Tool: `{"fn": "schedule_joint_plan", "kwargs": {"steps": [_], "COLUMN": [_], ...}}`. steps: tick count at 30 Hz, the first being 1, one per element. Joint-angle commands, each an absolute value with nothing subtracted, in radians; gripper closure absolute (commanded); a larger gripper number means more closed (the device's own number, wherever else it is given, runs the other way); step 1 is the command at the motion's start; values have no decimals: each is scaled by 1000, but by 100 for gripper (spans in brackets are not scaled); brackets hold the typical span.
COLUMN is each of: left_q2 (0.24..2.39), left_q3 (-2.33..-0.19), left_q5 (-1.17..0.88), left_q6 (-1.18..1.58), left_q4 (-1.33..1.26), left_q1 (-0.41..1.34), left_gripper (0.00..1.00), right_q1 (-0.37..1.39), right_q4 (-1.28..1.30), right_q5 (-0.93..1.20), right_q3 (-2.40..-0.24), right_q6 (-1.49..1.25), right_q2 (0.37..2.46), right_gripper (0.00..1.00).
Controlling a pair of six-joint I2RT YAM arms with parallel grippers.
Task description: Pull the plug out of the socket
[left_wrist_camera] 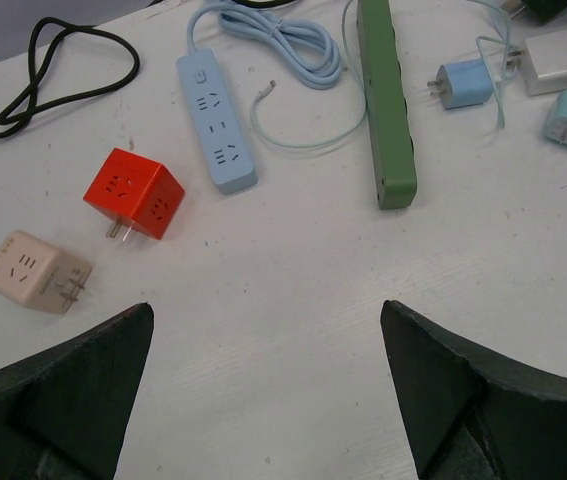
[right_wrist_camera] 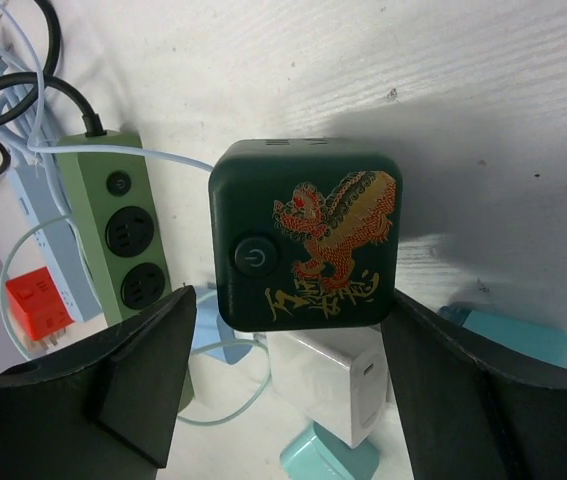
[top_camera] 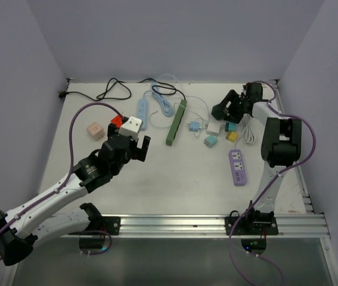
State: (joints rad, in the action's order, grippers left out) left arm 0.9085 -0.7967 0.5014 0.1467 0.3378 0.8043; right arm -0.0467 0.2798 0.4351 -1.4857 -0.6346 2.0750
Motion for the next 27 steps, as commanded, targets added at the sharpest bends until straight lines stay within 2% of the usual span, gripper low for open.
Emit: {"fn": "schedule_joint_plan", "kwargs": {"steps": [1, 11, 22, 27], "left_q2": [903, 911, 919, 925], "left_q3": [-831, -833, -834, -834], "left_q5": [492, 480, 472, 476], "left_q6": [158, 160, 163, 164], "left_q4": [304, 305, 307, 310], "left_q1": [793, 790, 788, 787], "left_gripper": [0, 0, 0, 0], "right_q1": [-49, -63, -64, -64], "right_q4": [342, 431, 465, 465], "right_q5": [416, 324, 201, 179], "right_q3": [-1543, -1543, -1505, -1476], "right_q6": [-597, -554, -494, -491], "right_q2": [2066, 2031, 1827, 1792], "right_gripper": [22, 21, 18, 22]}}
